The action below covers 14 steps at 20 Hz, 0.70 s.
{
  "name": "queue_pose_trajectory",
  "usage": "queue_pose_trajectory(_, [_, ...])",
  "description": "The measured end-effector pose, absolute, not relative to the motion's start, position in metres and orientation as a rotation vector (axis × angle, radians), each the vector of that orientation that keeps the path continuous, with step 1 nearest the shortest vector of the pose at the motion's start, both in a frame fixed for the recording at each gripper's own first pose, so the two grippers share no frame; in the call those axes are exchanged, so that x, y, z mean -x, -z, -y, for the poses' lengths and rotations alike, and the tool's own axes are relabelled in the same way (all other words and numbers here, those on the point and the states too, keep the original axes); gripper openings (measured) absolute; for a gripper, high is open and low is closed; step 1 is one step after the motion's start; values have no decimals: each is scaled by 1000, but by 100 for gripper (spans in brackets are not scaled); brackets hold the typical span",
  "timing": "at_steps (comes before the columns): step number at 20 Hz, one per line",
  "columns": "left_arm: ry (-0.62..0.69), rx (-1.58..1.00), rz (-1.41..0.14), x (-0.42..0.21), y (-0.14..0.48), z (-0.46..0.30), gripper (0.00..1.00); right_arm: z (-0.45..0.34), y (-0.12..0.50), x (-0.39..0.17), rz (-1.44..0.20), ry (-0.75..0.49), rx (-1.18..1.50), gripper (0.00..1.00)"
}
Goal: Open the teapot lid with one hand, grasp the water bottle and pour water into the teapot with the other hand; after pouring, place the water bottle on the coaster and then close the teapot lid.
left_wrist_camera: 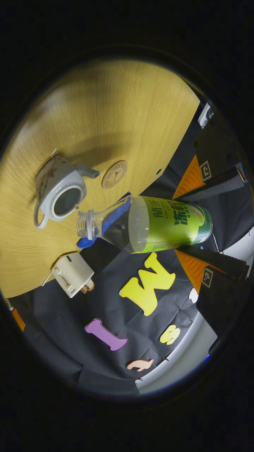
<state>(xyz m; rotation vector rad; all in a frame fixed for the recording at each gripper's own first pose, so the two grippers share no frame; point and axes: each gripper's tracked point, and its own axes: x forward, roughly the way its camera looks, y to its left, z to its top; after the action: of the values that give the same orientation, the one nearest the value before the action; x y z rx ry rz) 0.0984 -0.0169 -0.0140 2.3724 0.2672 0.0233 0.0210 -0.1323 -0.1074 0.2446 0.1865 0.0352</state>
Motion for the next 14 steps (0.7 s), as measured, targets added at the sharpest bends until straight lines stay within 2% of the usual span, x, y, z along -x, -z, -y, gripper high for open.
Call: queue_pose_trajectory(14, [-22,-2330,-236,-98,11,14,73,129,103,-19,-181,-33,-235,0])
